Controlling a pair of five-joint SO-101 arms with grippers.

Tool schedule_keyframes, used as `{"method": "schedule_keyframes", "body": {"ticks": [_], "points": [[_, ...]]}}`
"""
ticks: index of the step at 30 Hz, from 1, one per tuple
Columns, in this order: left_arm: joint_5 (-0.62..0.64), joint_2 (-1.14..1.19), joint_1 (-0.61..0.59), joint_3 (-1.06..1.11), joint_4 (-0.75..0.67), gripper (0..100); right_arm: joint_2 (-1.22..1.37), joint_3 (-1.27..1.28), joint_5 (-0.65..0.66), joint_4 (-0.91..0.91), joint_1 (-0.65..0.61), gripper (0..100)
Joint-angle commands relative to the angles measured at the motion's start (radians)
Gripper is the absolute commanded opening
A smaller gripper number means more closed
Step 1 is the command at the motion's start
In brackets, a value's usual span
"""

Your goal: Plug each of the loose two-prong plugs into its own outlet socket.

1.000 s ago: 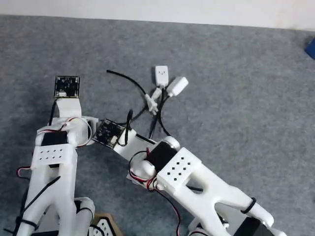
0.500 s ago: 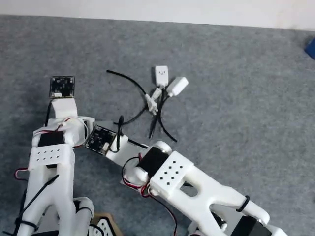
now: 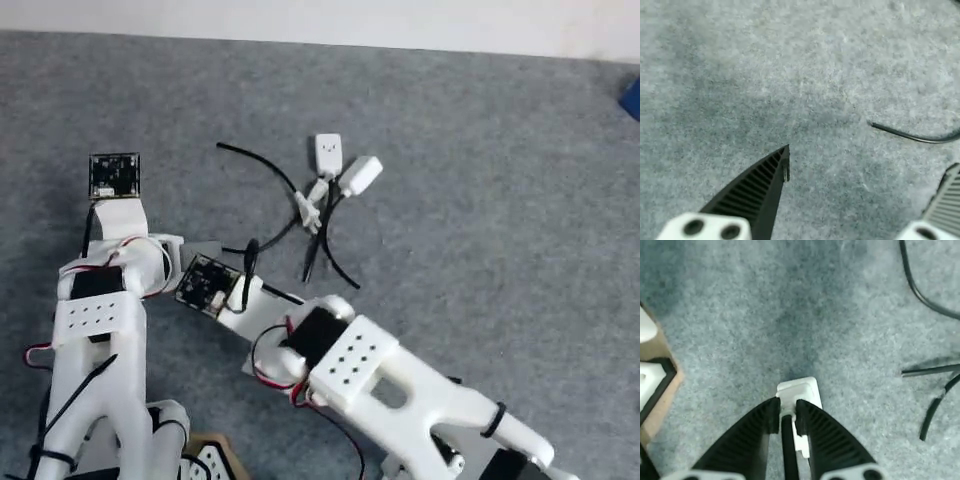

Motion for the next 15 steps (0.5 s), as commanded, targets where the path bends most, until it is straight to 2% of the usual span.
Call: {"method": "schedule_keyframes", "body": {"ticks": [1,8,15], "points": [[0.014,-0.004,-0.013,-0.041,-0.018,44,0.094,0.025,0.003,-0.027,0.016,0.6],[0.014,-0.004,-0.013,-0.041,-0.018,44,0.130,0.015,0.032,0.039,0.028,0.6],[0.014,-0.004,-0.013,-0.041,-0.018,44,0.128,-0.082,0.040,0.189,0.124,0.6]]}}
